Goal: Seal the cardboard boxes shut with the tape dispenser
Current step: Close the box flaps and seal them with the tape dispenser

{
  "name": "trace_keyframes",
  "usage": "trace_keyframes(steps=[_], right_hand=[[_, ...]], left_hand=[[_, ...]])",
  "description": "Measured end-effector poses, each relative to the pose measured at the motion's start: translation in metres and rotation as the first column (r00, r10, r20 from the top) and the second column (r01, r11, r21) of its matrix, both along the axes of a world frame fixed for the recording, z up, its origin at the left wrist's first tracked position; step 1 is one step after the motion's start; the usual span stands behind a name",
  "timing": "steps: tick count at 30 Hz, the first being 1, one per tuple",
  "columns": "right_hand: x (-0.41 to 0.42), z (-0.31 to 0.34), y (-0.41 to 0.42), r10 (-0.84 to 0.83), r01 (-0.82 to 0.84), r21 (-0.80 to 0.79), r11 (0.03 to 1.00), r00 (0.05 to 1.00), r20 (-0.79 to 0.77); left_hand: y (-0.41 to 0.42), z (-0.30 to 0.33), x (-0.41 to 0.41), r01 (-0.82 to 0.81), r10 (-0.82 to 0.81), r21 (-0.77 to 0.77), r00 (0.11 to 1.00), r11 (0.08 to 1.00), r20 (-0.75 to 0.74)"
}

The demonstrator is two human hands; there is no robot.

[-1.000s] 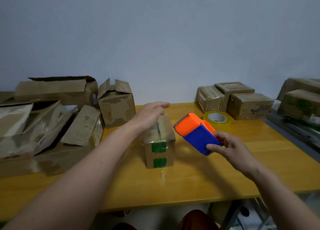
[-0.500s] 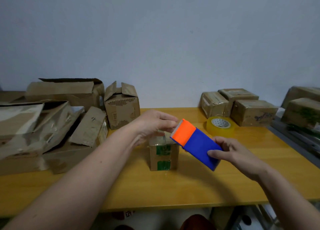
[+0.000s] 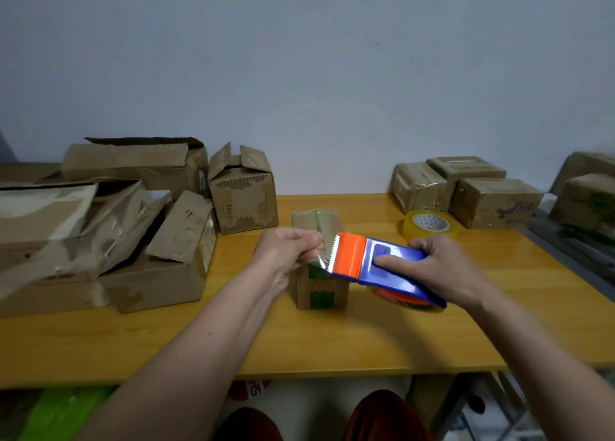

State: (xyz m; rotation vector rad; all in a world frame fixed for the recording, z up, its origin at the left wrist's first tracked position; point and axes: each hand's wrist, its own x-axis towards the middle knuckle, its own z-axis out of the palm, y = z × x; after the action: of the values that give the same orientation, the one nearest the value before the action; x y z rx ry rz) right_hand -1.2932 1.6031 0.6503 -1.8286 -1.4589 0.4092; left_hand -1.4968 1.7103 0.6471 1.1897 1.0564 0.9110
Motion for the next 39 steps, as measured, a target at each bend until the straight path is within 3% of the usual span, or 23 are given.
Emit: trace_keyframes(steps=[4,10,13,15,18,22,28,32,39], right_hand=[[0.006,0.003,-0.005,-0.019,0.021,-0.032,0.999,0.998,0.064],[0.017,0.002,-0.007,0.046,-0.04,-0.14,0.989,0.998,0.041],[0.016,0.003,-0.004,0.119,-0.107,-0.206,0.973,0.992,0.049],[0.012,0.004,0.001,0.126,-0.094,-0.217,0.972,0.982,0.139],[0.008,0.007,0.007,0.088,-0.046,-0.177,0.983,0.966,0.242],[0.007,0.008,0.015,0.019,-0.008,-0.047,0.999,0.97,0.241],[0.026,0.01,0.014,0.002,0.016,-0.061,0.998,0.959,0.284],[0.039,0.009,0.014,-0.032,0.051,-0.043,0.998,0.931,0.365],[0.049,0.018,0.041,-0.027,0.054,-0.04,0.998,0.864,0.502]], left_hand=[[0.002,-0.001,-0.011,-0.094,0.094,0.024,0.995,0.995,-0.028],[0.0,-0.009,-0.02,0.005,0.002,0.081,0.997,0.997,-0.082],[-0.002,-0.025,-0.02,-0.11,0.12,0.107,0.989,0.988,-0.089],[-0.002,-0.034,-0.018,-0.23,0.241,0.135,0.968,0.964,-0.072],[-0.005,-0.043,-0.01,-0.344,0.361,0.187,0.93,0.92,-0.067],[-0.006,-0.047,-0.002,-0.399,0.449,0.291,0.885,0.869,-0.127],[0.002,-0.047,-0.007,-0.474,0.49,0.161,0.868,0.866,-0.078],[0.004,-0.051,-0.011,-0.469,0.488,0.192,0.87,0.862,-0.066],[0.008,-0.058,0.008,-0.508,0.488,0.077,0.853,0.858,0.184]])
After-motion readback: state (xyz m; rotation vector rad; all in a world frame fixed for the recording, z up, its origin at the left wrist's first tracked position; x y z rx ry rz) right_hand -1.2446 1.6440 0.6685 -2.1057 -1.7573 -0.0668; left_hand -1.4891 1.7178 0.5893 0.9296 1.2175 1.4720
